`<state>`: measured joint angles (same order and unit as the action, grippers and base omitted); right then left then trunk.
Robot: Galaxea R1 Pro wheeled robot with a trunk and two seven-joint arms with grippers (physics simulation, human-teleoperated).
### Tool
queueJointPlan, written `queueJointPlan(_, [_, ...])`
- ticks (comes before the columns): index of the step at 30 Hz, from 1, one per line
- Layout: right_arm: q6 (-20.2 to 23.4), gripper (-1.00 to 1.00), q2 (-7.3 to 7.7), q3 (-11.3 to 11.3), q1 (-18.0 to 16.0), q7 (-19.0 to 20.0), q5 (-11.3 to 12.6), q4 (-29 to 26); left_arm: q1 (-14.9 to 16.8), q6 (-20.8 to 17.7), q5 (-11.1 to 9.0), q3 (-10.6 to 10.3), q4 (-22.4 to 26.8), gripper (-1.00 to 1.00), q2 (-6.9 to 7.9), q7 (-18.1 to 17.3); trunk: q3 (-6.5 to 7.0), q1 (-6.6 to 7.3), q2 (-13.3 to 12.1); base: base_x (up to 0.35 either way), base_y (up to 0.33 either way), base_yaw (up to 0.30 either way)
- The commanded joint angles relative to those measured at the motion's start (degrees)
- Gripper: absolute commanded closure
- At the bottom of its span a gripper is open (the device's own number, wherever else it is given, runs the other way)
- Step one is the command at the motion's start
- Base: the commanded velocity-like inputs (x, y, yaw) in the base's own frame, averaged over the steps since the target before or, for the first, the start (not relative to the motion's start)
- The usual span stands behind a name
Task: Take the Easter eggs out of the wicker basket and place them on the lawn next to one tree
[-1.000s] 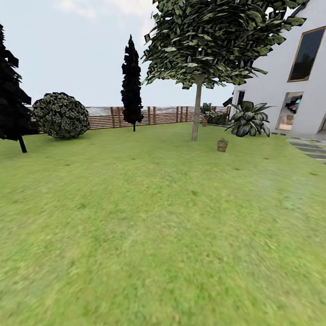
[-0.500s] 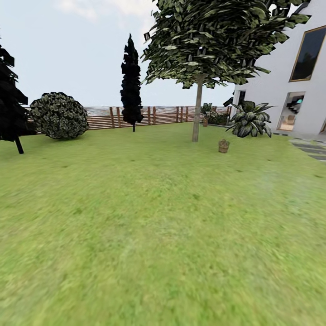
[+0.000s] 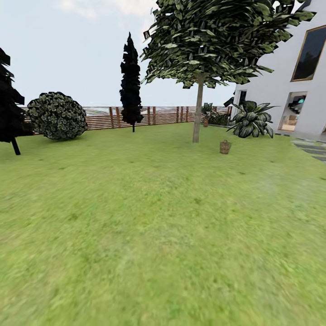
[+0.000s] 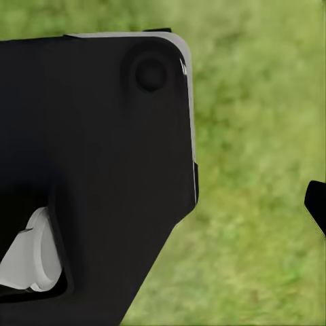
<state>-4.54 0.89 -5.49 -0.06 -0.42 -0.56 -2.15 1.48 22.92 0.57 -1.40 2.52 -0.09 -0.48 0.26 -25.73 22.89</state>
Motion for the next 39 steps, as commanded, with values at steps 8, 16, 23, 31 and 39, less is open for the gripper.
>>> queueJointPlan(8, [-0.21, -1.0, -0.01, -0.41, -0.02, -0.02, -0.06, 0.05, 0.02, 0.19, 0.05, -0.1, -0.06, -1.0, 0.0, -0.04, -0.01, -0.05, 0.02, 0.336, 0.0, 0.0])
queueJointPlan(16, [-0.21, -1.0, -0.01, -0.42, -0.01, -0.02, -0.06, 0.05, 0.02, 0.19, 0.05, -0.1, -0.06, -1.0, 0.0, -0.03, -0.01, -0.05, 0.02, 0.336, 0.0, 0.0])
queueJointPlan(23, [-0.21, -1.0, -0.01, -0.42, -0.02, -0.02, -0.06, 0.04, 0.02, 0.18, 0.06, -0.1, -0.06, -1.0, 0.0, -0.03, -0.01, -0.05, 0.02, 0.336, 0.0, 0.0])
queueJointPlan(31, [-0.22, -1.0, -0.01, -0.42, -0.01, -0.02, -0.06, 0.04, 0.02, 0.19, 0.05, -0.1, -0.06, -1.0, 0.0, -0.05, -0.01, -0.05, 0.02, 0.336, 0.0, 0.0])
queueJointPlan(39, [-0.21, -1.0, -0.01, -0.41, -0.01, -0.02, -0.06, 0.04, 0.02, 0.19, 0.05, -0.1, -0.06, -1.0, 0.0, -0.05, -0.01, -0.05, 0.02, 0.336, 0.0, 0.0])
